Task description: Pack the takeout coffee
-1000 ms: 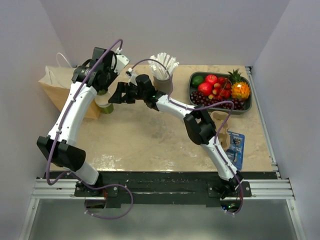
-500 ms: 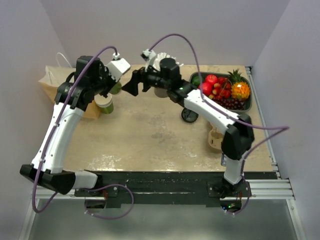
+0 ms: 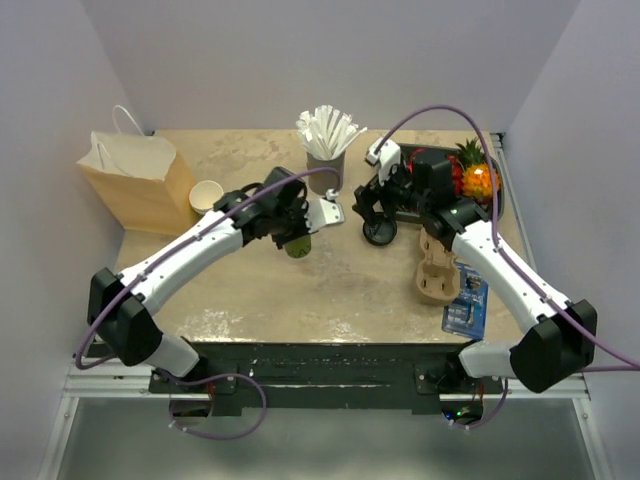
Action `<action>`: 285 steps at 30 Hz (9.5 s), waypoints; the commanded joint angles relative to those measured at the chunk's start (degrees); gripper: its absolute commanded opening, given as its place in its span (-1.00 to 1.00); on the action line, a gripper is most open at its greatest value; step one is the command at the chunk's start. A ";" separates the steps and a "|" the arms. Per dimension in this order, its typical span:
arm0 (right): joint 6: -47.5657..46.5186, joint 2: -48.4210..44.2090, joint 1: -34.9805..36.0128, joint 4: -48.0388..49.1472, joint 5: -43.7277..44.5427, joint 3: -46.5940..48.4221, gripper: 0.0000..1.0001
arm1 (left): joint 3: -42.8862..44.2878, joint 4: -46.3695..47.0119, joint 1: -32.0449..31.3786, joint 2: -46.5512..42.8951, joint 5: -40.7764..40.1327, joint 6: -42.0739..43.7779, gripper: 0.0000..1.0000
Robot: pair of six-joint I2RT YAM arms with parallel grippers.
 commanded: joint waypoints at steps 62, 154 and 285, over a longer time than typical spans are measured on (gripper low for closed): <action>-72.47 43.06 -7.18 -39.42 -0.77 34.07 0.07 | -0.69 17.73 21.19 -0.31 14.94 -22.47 0.44; -13.86 13.28 5.64 6.18 4.15 13.34 -1.00 | -19.77 54.46 15.83 -9.98 31.55 -34.24 0.54; -32.15 3.70 23.76 36.91 13.30 -21.66 -0.50 | -16.09 41.15 21.80 -3.21 19.26 -39.18 0.54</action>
